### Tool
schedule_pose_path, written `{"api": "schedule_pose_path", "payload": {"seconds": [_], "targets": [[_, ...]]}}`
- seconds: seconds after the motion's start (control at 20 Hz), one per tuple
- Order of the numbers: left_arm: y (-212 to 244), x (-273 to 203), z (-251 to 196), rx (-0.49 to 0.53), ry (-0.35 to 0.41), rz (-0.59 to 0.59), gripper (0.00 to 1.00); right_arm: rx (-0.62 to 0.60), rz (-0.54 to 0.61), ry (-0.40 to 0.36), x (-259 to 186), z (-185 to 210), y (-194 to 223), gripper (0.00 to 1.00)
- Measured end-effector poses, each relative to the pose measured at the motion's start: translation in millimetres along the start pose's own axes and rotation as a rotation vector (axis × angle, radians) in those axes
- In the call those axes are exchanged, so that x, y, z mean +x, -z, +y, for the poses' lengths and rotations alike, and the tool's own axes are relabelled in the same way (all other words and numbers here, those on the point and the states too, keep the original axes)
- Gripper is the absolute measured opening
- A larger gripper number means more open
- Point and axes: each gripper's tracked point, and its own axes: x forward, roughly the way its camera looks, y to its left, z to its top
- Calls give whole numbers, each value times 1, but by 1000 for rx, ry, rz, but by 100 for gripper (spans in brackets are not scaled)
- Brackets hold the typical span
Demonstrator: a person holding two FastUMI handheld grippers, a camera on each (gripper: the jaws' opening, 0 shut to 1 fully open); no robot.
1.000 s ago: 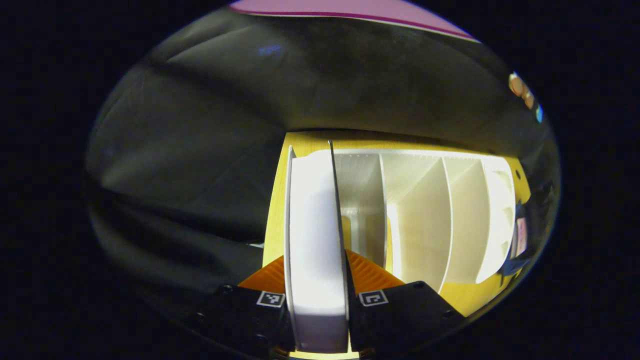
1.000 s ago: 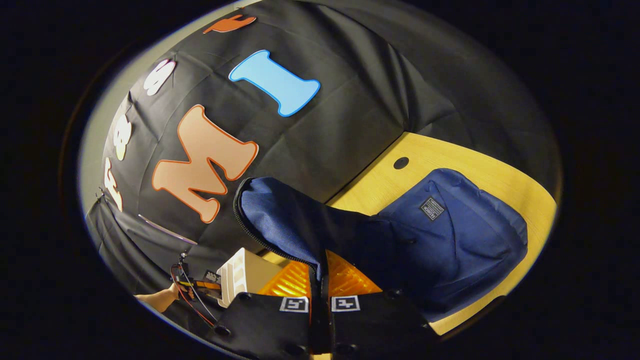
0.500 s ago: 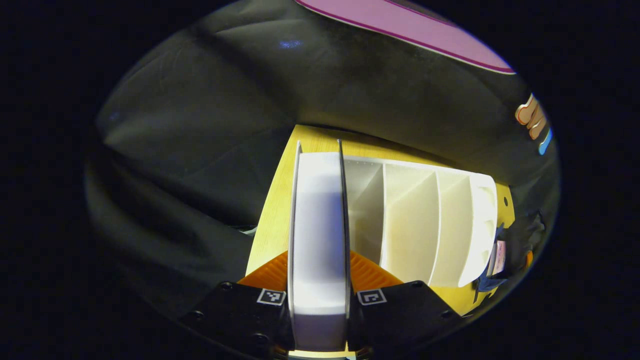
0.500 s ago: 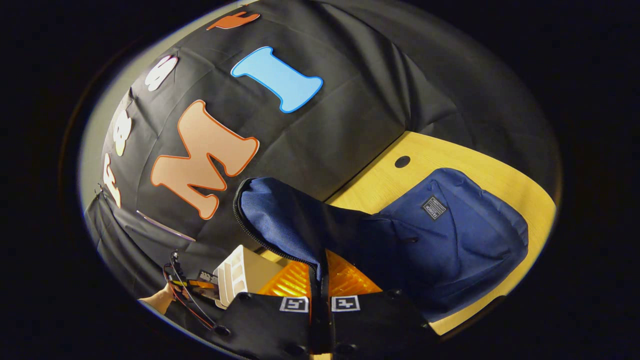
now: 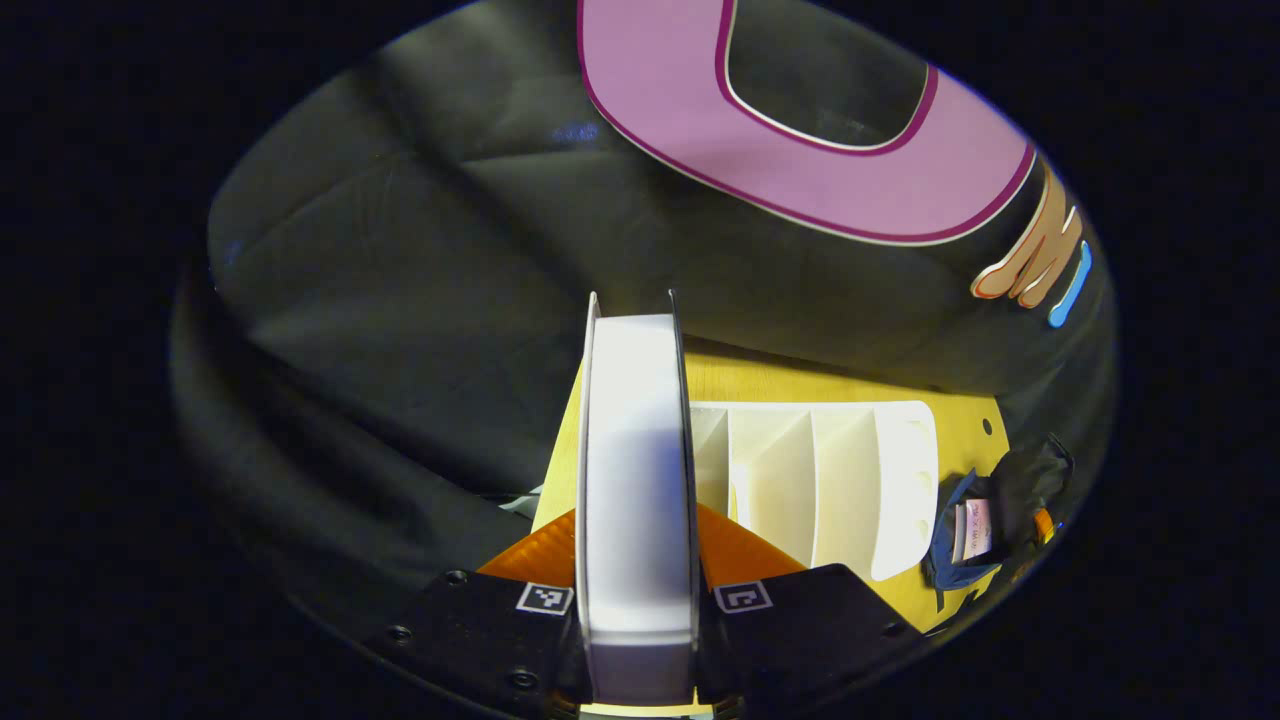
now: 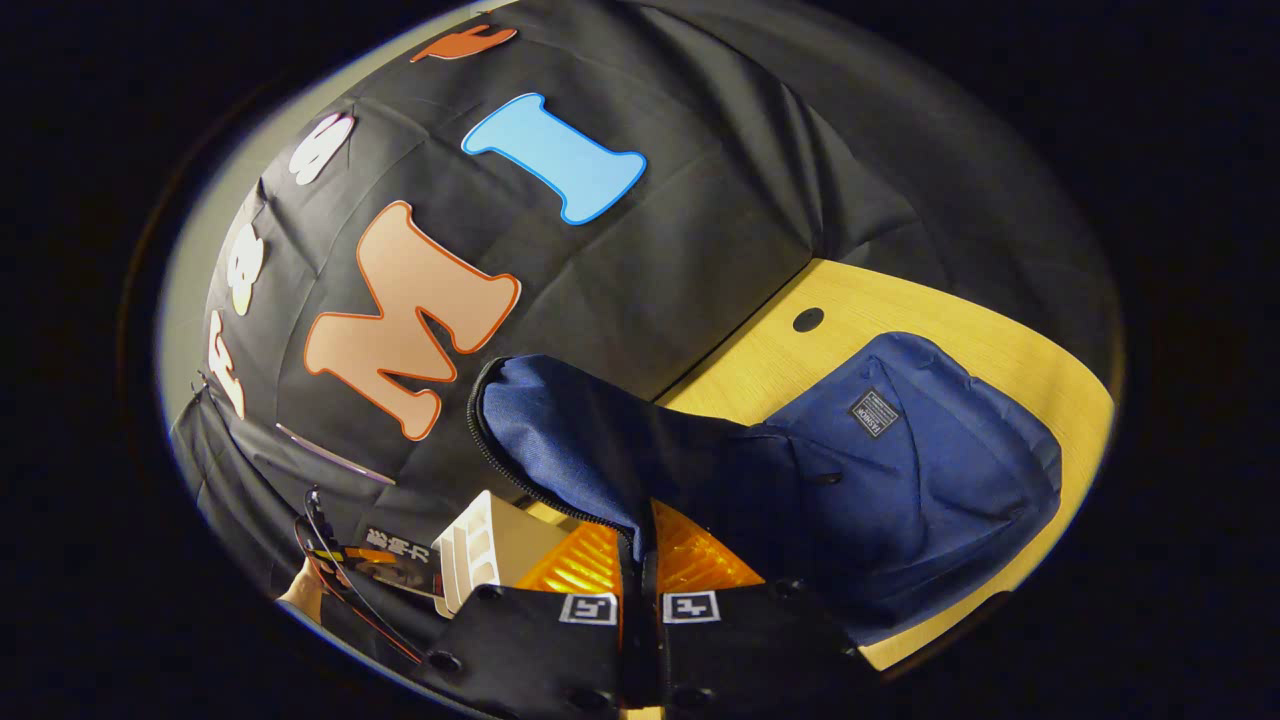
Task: Open the schoolbag, grab two books from the bookshelf and put them into the schoolbag.
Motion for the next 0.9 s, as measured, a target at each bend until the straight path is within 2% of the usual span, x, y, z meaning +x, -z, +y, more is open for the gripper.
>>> {"api": "schedule_pose_path", "payload": {"seconds": [0.3,0.5,0.7,0.9], "targets": [[-8,-32,8,-89,74,-41,34,3,2,-4,-1,-1,-1,3],[-9,-50,0,-189,154,-67,35,0,5,-3,-1,0,-1,3],[-2,-69,-16,-343,287,-77,35,0,4,0,-2,0,-1,3],[12,-68,-28,-537,437,-83,36,-1,3,2,-2,1,-2,3]]}}
